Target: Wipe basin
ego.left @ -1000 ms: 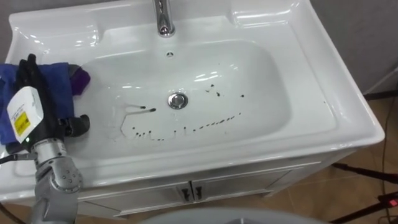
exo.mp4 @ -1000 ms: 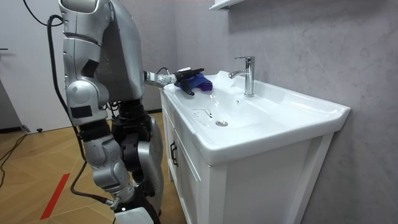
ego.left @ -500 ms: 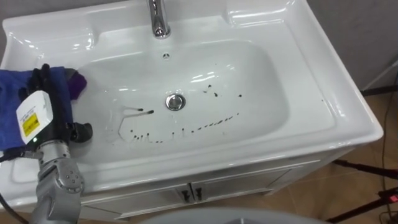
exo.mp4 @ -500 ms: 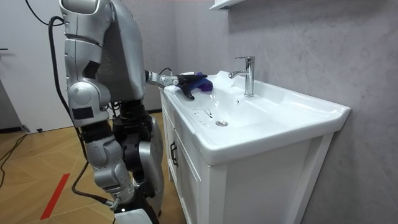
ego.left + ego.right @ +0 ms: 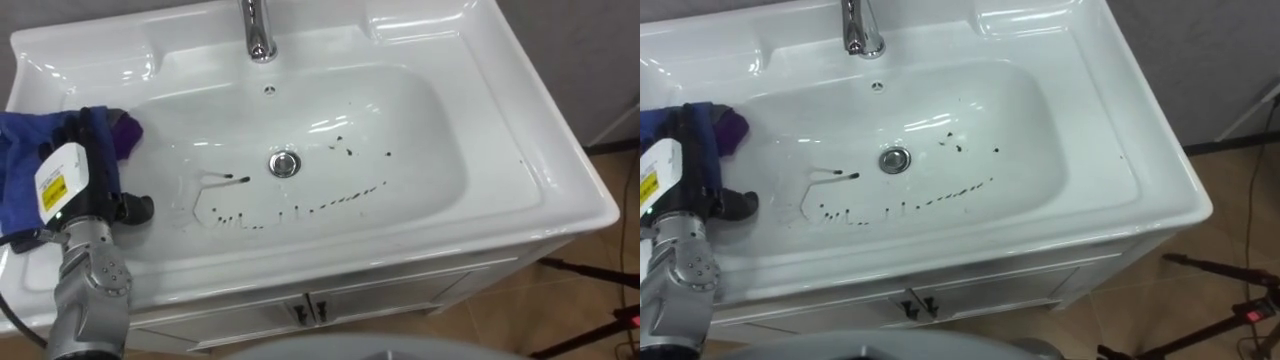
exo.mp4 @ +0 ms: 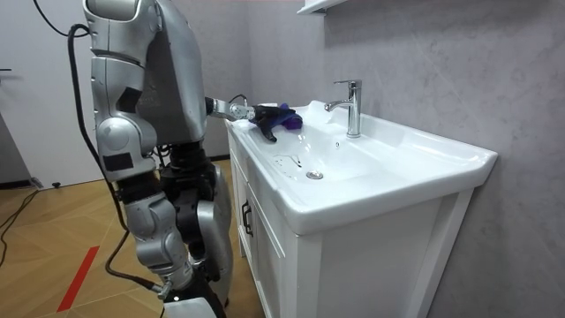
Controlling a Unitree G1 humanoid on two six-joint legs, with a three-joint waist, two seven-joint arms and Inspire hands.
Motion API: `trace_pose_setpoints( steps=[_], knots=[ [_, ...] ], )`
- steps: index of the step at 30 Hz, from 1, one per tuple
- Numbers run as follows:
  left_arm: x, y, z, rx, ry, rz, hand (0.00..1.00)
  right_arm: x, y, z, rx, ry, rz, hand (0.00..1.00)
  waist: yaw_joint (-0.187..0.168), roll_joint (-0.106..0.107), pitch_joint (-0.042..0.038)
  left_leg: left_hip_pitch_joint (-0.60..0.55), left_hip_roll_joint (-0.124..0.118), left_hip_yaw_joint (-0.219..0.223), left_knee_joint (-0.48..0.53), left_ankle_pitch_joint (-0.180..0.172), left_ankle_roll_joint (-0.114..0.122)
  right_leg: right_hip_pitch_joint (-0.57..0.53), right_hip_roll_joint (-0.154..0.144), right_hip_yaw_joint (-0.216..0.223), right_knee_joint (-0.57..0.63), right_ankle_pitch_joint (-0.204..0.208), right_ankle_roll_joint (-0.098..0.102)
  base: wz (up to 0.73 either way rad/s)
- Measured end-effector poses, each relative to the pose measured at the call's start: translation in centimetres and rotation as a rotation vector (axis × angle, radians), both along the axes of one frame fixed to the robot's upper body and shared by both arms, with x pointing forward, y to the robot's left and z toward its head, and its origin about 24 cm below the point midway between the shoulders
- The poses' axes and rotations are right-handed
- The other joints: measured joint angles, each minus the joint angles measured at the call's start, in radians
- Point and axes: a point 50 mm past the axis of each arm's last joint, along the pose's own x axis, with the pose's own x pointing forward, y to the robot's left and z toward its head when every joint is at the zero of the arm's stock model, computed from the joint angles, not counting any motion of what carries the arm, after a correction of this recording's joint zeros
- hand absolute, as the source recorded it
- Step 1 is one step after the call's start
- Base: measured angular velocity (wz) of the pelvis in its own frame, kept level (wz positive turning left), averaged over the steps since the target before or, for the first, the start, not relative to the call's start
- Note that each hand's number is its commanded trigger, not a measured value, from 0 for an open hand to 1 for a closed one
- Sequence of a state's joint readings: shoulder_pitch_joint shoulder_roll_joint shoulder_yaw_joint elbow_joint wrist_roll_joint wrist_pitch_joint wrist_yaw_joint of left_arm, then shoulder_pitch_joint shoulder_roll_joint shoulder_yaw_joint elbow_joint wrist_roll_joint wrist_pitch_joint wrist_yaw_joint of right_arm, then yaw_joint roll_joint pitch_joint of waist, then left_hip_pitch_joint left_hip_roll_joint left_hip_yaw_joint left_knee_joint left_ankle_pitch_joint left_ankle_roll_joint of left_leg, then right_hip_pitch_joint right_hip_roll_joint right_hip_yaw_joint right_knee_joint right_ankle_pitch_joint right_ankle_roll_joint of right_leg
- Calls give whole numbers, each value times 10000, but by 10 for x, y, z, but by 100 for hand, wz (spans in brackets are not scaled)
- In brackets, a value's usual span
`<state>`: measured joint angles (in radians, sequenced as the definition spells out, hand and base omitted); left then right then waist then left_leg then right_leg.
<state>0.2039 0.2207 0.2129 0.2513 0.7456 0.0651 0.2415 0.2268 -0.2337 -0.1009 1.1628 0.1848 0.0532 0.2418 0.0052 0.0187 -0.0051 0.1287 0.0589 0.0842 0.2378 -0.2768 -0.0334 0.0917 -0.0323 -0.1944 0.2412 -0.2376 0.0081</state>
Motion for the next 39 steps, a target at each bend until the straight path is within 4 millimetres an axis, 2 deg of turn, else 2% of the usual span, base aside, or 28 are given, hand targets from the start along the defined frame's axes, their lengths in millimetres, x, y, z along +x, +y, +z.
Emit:
trace_pose_setpoints(
  steps=[4, 12, 22, 39],
  knots=[
    [2, 1, 3, 90, -140, 40, 100, -3, 0, 0, -8, 188, -51, 0, 1, 12, -13, 70, 0, 86, -3, 0, 1, 106, -6, -3, 11, 0, 1, 0],
    [8, 20, 17, 549, -492, 600, 100, -11, -3, 0, -294, 858, 868, 0, -6, 90, -41, 230, 0, 307, -64, 5, 8, 126, -35, 76, 142, -14, 25, -4],
    [12, 20, 18, 482, -452, 589, 100, -13, -4, 0, -480, 1484, 1740, 0, -31, 171, -40, 225, -2, 318, -10, 5, 8, 117, -47, 75, 162, -18, 29, 0],
    [13, 20, 17, 347, -243, 581, 100, -11, -4, 1, -466, 1562, 1933, 0, -3, 197, -50, 266, -5, 389, 5, 5, 9, 108, -49, 144, 180, -47, 39, -1]
  ],
)
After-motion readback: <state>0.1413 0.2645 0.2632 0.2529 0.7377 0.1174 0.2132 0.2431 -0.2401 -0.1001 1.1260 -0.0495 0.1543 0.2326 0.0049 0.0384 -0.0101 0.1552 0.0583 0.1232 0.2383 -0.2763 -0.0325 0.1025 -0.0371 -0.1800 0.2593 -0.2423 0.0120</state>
